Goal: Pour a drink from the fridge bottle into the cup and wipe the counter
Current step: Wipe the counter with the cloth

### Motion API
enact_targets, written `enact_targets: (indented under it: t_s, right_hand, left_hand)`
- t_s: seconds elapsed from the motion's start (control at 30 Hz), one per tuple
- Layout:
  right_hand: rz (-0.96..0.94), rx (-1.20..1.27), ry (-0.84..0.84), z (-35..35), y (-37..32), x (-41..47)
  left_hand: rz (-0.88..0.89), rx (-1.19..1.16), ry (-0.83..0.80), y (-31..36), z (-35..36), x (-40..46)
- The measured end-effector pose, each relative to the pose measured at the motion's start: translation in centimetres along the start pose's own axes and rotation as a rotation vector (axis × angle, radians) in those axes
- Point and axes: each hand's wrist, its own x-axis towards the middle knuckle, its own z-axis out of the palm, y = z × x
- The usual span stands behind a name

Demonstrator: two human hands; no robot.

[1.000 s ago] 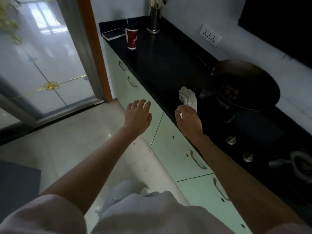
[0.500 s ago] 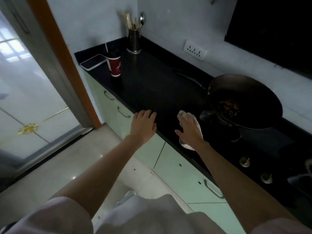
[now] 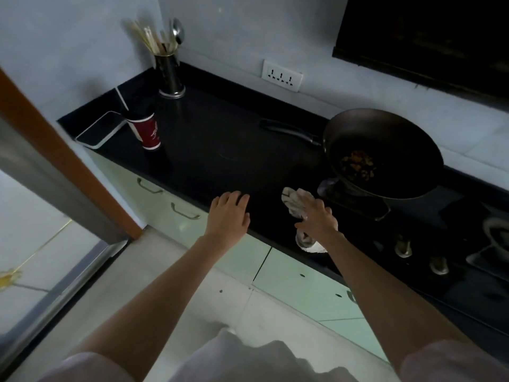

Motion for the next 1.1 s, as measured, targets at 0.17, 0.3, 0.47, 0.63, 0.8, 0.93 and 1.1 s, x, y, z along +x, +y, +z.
enact_targets:
  t_s: [0.17, 0.3, 0.47, 0.63, 0.8, 0.93, 1.1]
  right_hand:
    - [0.037, -0.072, 0.101, 0.1, -0.4, 0.1]
    - [0.076, 0.134, 0.139, -0.4, 0.1, -0.3]
    - [0.163, 0.464, 0.226, -0.7, 0.9, -3.0]
    - [0.227, 0.649, 0.351, -0.8, 2.2, -6.7]
    - [0.290, 0.800, 0.481, -1.9, 5.5, -11.8]
    - [0.306, 0.781, 0.556, -3.1, 9.3, -17.7]
    - [0.367, 0.704, 0.677, -3.1, 14.6, -27.7]
  left_hand:
    - [0.068, -0.009, -0.034, -0.5, 1.0, 1.2]
    - [0.128, -0.035, -0.044, -0.2, 1.4, 1.9]
    - [0.232, -0.056, -0.042, 1.3, 1.9, 3.4]
    - [0.322, -0.073, 0.025, 3.2, 2.1, 4.0]
    - [0.444, -0.072, 0.070, 6.7, 1.7, 2.1]
    - [0.569, -0.068, 0.099, 11.7, 1.1, -0.7]
    - [0.699, -0.074, 0.089, 19.7, 1.4, -6.8]
